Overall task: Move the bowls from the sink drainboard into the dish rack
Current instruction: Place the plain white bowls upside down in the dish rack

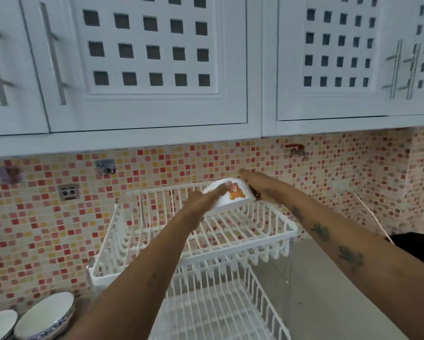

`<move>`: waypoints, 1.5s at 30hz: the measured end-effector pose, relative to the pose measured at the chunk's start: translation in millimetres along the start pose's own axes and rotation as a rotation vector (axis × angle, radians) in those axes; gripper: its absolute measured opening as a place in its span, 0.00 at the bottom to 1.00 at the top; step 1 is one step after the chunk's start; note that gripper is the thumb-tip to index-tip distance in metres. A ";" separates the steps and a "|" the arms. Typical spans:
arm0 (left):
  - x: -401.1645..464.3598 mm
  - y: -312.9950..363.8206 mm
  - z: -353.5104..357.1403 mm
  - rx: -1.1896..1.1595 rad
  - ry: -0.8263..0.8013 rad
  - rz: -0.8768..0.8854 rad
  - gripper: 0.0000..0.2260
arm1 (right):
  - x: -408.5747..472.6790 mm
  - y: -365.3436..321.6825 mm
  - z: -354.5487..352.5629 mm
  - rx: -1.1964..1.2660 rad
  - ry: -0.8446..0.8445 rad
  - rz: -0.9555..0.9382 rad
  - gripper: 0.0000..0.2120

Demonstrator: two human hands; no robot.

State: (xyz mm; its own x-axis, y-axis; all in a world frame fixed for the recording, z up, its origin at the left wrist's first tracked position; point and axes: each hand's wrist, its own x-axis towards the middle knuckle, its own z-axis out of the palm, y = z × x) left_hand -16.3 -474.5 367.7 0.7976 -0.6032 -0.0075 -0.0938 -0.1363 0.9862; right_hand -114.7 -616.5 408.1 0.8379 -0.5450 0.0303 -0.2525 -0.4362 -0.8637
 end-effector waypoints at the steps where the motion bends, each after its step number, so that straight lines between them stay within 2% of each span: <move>1: 1.7 -4.7 3.4 0.012 -0.009 -0.006 0.40 | 4.6 3.7 3.5 -0.044 -0.004 0.025 0.30; 4: 9.7 -14.2 10.7 0.133 0.006 0.038 0.53 | 11.9 14.0 15.8 -0.081 0.012 0.027 0.28; 5: 11.6 -15.7 11.8 0.203 0.008 0.058 0.54 | 13.3 17.5 19.5 -0.069 0.019 0.004 0.25; 7: 14.2 -20.6 15.2 0.346 0.006 0.074 0.49 | 16.7 26.0 24.0 -0.081 0.040 -0.045 0.19; 9: 12.2 -24.0 21.6 0.455 -0.003 0.074 0.45 | 19.4 32.9 26.2 -0.118 0.063 -0.089 0.18; 13: 12.4 -29.5 31.3 0.595 -0.005 0.083 0.61 | 22.3 40.5 25.8 -0.212 0.031 -0.084 0.19; 17: 13.6 -33.8 34.9 0.738 0.005 0.080 0.53 | 22.5 44.5 24.6 -0.316 -0.023 -0.057 0.22; 21: 16.9 -38.1 36.1 0.756 -0.016 0.060 0.54 | 20.8 46.9 26.6 -0.360 -0.023 -0.054 0.23; 24: 13.7 -37.2 32.5 0.718 -0.070 0.043 0.56 | 21.8 47.6 31.1 -0.403 -0.019 -0.068 0.22; 26: 5.9 -33.2 27.1 0.665 -0.070 0.049 0.54 | 20.1 41.9 33.1 -0.434 0.028 -0.106 0.22; 31: -18.8 -10.2 -7.3 0.367 0.102 0.119 0.52 | 5.3 -1.5 36.4 -0.355 0.181 -0.297 0.19; 33: -39.2 -4.0 -28.7 0.202 0.216 0.183 0.44 | -4.3 -25.4 50.8 -0.296 0.171 -0.407 0.17; 36: -73.6 -6.6 -67.9 -0.052 0.437 0.300 0.19 | -24.2 -57.3 93.5 -0.150 0.125 -0.550 0.15; 38: -101.3 -13.6 -99.5 -0.191 0.551 0.362 0.10 | -39.2 -77.0 130.4 -0.012 0.061 -0.614 0.15; 41: -139.5 -38.4 -157.1 -0.272 0.742 0.369 0.08 | -64.8 -102.7 191.9 0.177 -0.051 -0.668 0.12; 45: -184.5 -87.5 -235.9 -0.325 0.928 0.294 0.11 | -98.6 -124.2 281.7 0.327 -0.244 -0.671 0.11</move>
State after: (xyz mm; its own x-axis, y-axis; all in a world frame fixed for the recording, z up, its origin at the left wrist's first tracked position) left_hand -14.6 -165.9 321.8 0.9286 0.2862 0.2361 -0.3040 0.2218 0.9265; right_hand -29.6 -306.8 370.7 0.8531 -0.0498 0.5194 0.4690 -0.3631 -0.8051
